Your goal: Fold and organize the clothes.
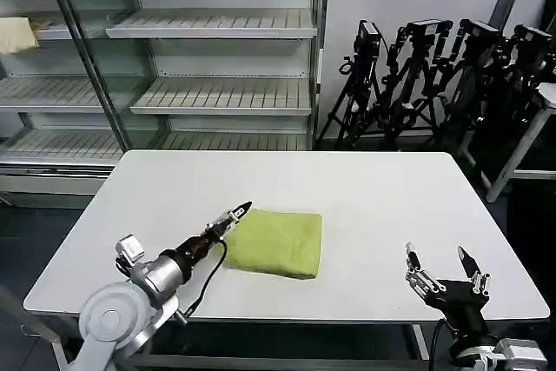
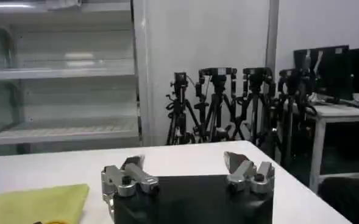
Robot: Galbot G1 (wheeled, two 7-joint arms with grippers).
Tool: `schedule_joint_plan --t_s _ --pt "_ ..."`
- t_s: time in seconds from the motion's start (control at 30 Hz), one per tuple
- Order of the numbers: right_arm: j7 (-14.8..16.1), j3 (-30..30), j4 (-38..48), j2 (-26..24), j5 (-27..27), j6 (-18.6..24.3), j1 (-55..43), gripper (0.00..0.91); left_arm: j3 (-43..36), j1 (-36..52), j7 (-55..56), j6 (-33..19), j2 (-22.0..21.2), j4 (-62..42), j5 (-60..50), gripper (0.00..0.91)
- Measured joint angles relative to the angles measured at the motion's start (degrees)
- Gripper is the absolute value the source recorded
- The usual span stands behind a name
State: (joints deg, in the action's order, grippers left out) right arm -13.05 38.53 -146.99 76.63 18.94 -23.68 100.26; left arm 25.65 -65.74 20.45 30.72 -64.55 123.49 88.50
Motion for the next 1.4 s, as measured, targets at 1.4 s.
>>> schedule_joint_plan --t_s 1.4 --pt "0.76 -4.35 1.16 1.7 -9.95 7.74 -0.33 0.907 0.31 -19.91 -4.21 -13.01 0.35 11.82 -64.14 0.907"
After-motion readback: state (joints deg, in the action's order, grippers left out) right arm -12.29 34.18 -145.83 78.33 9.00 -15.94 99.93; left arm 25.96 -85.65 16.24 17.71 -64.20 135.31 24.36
